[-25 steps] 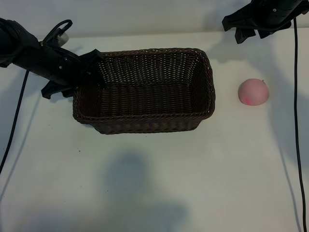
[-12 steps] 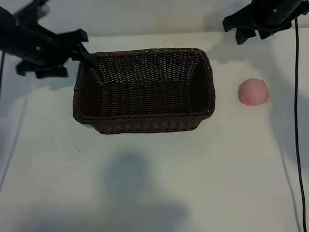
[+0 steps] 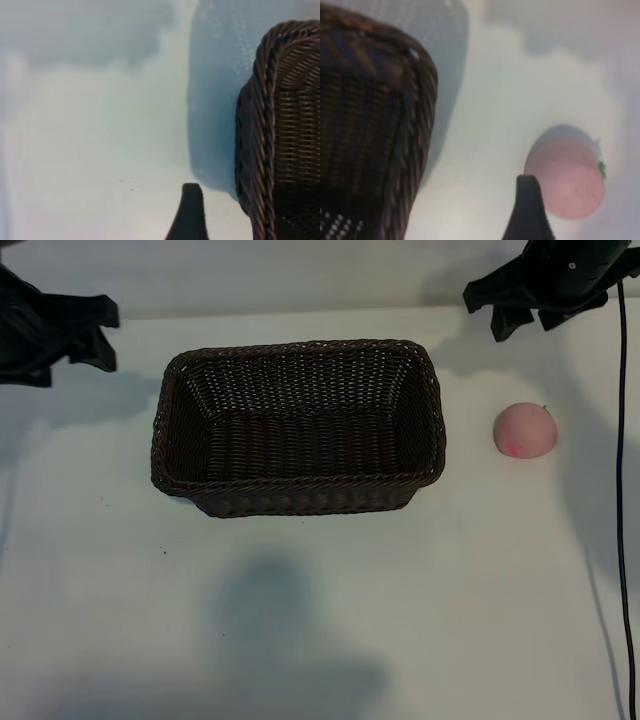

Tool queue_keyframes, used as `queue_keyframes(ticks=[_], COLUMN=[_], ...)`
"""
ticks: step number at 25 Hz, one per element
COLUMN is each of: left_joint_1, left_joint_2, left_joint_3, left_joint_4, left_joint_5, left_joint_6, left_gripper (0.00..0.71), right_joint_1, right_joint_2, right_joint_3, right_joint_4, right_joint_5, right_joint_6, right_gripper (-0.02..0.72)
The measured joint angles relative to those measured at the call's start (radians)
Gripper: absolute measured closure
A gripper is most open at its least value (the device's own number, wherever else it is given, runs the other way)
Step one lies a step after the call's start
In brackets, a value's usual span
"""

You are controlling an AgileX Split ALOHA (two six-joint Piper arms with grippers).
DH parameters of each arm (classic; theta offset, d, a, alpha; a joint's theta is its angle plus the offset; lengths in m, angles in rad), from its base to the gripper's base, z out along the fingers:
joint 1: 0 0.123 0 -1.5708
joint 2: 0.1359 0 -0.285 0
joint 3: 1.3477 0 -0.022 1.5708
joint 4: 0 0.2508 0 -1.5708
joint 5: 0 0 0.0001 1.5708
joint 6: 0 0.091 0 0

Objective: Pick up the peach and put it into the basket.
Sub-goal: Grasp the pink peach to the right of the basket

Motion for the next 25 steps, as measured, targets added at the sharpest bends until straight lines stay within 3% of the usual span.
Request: queue_keyframes(ticks=[3,7,17,25], left_joint_1=[0.0,0.0,0.0,0.0], left_joint_2=[-0.019,-0.019,-0.019,-0.019], left_joint_3=[0.0,0.0,0.0,0.0], left_joint_4=[0.003,0.003,0.003,0.003], left_joint_5=[0.0,0.0,0.001,-0.006], left_joint_6=[-0.003,-0.005,-0.005,-0.005], left_gripper=[0.113,0.115,0.117,0.118], right_joint_1=[-0.013,-0.052,-0.072,-0.072], right_joint_2=[0.001,0.028,0.056,0.121], right_joint_3=[0.0,0.04,0.235,0.293], right_joint_4=[-0.022,-0.028,0.039,0.043], right_joint_5=[0.032,0.021,-0.215,-0.309], right_joint_6=[0.026,0.052,0.054,0.043], right_gripper=[0.187,0.187,0.187,0.203])
